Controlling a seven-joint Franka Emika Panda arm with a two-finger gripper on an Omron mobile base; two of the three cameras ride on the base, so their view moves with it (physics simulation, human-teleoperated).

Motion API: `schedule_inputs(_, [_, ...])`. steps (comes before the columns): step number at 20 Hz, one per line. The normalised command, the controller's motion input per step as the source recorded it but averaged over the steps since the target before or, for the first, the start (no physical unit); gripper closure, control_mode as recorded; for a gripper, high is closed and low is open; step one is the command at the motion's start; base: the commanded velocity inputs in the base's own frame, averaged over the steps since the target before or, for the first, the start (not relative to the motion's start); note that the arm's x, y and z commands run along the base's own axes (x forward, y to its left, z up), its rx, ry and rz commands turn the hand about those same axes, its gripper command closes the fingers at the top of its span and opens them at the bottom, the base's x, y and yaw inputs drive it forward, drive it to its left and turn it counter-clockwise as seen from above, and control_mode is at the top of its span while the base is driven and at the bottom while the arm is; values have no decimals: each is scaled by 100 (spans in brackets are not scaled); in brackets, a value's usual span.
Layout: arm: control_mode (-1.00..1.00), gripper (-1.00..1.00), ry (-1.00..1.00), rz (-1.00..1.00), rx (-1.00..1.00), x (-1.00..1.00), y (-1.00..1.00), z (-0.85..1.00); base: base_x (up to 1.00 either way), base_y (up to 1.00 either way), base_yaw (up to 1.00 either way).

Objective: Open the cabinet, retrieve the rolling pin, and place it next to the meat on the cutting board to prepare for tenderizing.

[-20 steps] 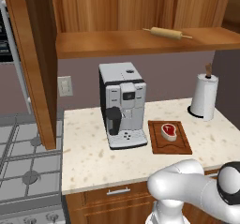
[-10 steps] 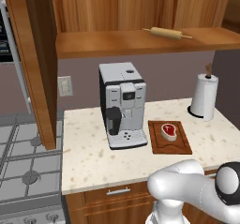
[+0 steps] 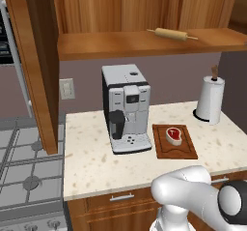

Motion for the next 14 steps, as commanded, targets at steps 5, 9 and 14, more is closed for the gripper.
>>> schedule_inputs(5, [-100,-100,5,0,0,53,-11,0,0,0,0])
schedule_inputs(9, [-100,-100,5,0,1,66,-17,0,0,0,0])
schedule_inputs(14, [-100,-100,7,0,0,64,-17,0,0,0,0])
